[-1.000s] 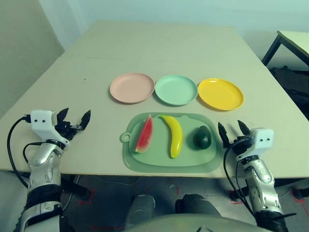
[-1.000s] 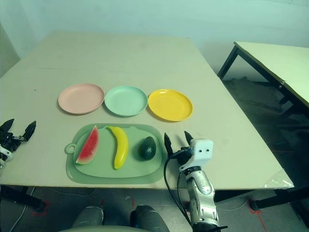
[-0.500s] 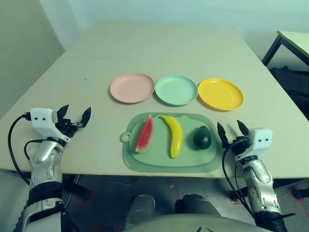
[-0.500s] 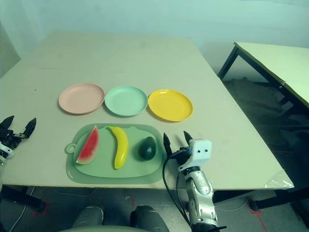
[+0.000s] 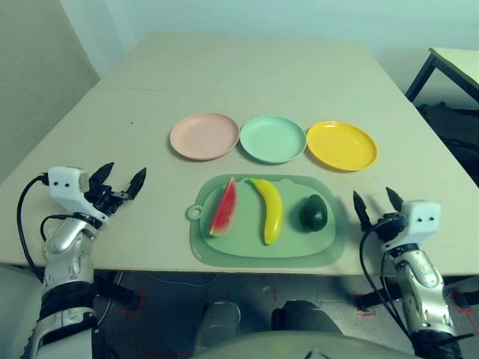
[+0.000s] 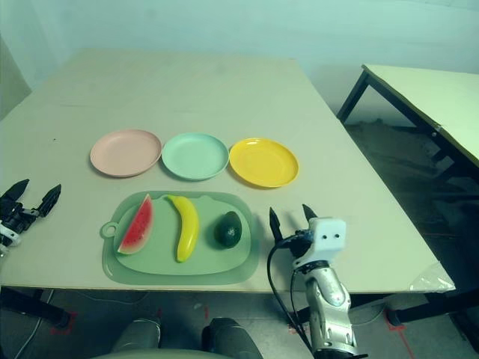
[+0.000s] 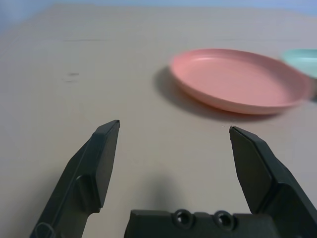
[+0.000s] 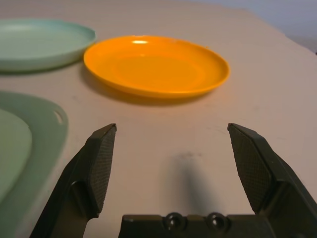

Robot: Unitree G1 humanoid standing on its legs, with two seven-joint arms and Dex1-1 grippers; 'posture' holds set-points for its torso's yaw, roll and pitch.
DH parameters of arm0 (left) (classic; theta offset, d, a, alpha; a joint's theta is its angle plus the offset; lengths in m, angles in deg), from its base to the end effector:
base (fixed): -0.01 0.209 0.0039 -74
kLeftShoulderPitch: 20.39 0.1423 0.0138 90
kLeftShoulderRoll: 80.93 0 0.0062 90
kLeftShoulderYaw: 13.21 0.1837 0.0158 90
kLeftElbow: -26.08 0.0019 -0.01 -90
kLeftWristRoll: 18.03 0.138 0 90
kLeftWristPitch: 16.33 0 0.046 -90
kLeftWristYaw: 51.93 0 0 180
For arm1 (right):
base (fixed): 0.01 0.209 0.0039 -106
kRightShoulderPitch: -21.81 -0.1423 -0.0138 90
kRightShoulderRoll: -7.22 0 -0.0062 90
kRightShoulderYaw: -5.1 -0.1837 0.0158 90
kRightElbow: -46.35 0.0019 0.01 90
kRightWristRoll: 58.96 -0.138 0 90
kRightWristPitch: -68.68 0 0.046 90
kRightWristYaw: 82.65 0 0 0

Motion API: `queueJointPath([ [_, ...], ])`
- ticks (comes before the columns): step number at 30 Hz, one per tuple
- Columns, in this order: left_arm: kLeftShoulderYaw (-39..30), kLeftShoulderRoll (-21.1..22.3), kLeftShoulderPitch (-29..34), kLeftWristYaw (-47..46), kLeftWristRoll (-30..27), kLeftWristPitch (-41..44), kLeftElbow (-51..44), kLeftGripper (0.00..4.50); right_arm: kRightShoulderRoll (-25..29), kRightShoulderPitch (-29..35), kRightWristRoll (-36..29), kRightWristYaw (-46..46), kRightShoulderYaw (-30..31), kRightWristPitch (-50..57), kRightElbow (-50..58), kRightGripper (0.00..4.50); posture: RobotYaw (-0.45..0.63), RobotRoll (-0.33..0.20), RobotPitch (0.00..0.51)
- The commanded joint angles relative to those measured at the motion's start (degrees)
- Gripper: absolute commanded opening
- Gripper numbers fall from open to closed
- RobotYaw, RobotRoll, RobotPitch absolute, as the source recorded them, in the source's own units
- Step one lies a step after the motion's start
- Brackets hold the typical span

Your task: Place the fruits into color-matched plates.

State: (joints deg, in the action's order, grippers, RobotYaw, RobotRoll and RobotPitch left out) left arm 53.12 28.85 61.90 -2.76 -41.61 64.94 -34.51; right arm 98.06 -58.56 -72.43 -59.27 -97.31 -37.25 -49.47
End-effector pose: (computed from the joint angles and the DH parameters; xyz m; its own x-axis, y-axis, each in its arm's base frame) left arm 0.1931 0.3612 0.0797 0.9566 -0.2901 -0.0280 0.2914 0.9505 0.1082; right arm 0.1573 -0.2575 0.0311 0.9886 0.1444 0.0420 -0.1386 0.9832 -0.1185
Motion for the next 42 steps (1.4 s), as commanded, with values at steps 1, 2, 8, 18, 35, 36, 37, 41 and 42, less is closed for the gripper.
queueJointPath([
  [1, 2.4, 3.7, 1.8, 10.8, -3.2, 4.8, -4.7, 4.49, 4.1, 2.7, -1.4, 4.7, 0.2, 2.4, 5.4, 4.50, 0.01, 0.000, 0.058],
  [2, 3.1, 4.8, 2.2, 13.4, -3.8, 5.8, -6.1, 4.49, 5.5, 3.4, -2.2, 5.8, -0.2, 3.9, 6.8, 4.50, 0.00, 0.000, 0.060],
  [8, 8.1, 12.0, 2.7, 28.2, -3.3, 6.7, -11.0, 4.49, 21.7, 4.9, 1.5, 16.3, 2.9, 11.9, 23.2, 4.50, -0.03, 0.000, 0.063],
  [18, 12.0, 13.3, 3.8, 33.2, -2.2, 7.2, -15.3, 4.49, 42.6, -20.8, 4.6, 42.4, 17.6, 13.0, 29.2, 4.50, -0.02, 0.000, 0.069],
  [35, 13.5, 15.8, 3.6, 37.0, -3.6, 7.8, -26.9, 4.49, 36.2, -43.1, 16.0, 65.7, 38.9, 7.6, 14.7, 4.50, 0.06, 0.000, 0.077],
  [36, 13.6, 15.8, 3.3, 36.8, -3.7, 8.2, -27.4, 4.49, 35.5, -43.9, 17.1, 65.6, 39.3, 7.0, 13.7, 4.50, 0.06, 0.000, 0.078],
  [37, 13.7, 15.8, 3.1, 36.8, -3.8, 8.6, -27.8, 4.49, 34.9, -44.7, 18.4, 65.4, 39.8, 6.0, 12.5, 4.50, 0.06, 0.000, 0.078],
  [41, 13.8, 15.9, 2.4, 36.9, -4.0, 9.5, -28.5, 4.49, 33.9, -46.9, 20.9, 65.7, 40.4, 3.5, 9.1, 4.50, 0.05, 0.000, 0.079],
  [42, 13.8, 15.9, 2.3, 37.0, -4.0, 9.6, -28.5, 4.49, 33.8, -47.2, 21.1, 65.9, 40.3, 3.2, 8.6, 4.50, 0.05, 0.000, 0.079],
])
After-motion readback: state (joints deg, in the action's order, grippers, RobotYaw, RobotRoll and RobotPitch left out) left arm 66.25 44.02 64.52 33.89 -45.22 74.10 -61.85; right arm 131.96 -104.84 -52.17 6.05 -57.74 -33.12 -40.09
